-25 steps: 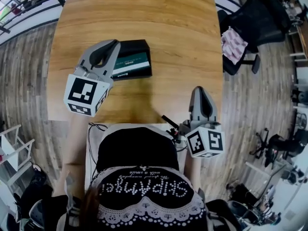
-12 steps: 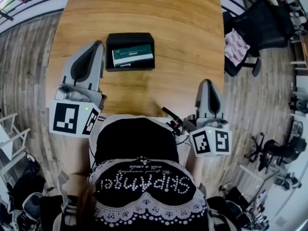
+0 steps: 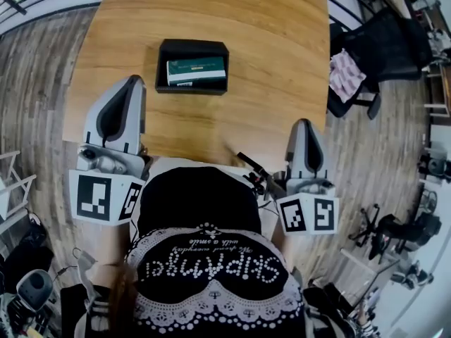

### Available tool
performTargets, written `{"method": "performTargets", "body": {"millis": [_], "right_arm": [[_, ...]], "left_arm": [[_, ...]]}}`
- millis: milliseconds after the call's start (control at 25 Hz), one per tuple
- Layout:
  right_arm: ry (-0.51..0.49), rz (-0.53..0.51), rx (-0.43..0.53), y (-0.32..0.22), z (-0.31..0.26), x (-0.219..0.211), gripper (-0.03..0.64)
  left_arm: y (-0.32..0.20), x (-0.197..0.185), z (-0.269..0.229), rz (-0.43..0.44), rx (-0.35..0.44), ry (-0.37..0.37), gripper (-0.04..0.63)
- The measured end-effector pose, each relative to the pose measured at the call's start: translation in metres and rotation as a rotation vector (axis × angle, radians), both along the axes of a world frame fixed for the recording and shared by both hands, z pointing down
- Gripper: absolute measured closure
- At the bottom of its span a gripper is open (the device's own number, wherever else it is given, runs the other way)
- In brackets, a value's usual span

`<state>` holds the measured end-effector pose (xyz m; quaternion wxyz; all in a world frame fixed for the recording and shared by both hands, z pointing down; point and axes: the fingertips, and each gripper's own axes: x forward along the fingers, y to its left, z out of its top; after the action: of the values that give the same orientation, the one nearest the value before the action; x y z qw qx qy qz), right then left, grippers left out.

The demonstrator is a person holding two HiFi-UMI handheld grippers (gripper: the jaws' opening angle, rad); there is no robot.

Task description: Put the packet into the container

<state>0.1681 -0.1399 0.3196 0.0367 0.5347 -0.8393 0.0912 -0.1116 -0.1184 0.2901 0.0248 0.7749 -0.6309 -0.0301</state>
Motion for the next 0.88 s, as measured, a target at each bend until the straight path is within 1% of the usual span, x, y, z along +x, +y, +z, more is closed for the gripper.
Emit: {"method": "performTargets", "body": {"millis": [160, 320, 560, 720, 880], "right_arm": [[0.015, -0.006, -0.001, 0.012, 0.002, 0.015, 0.578], [0.025, -0.007, -0.012, 0.019, 0.007, 0.021, 0.578], [0.020, -0.023, -0.040, 0.019, 0.017, 0.015, 0.578], [0.035, -0.031, -0.053, 0.020, 0.025, 0.012, 0.578], [0.047, -0.031, -0.061, 0.019, 0.029, 0.011, 0.578]], "left_arm": [[0.018, 0.015, 0.006, -0.014, -0.001, 0.006, 0.565], [0.029, 0.019, 0.018, -0.039, -0.014, 0.011, 0.565], [0.036, 0.031, 0.056, -0.026, -0.080, -0.002, 0.565], [0.040, 0.032, 0.072, -0.028, -0.117, 0.037, 0.565], [0.041, 0.028, 0.072, -0.047, -0.118, 0.050, 0.565]]}}
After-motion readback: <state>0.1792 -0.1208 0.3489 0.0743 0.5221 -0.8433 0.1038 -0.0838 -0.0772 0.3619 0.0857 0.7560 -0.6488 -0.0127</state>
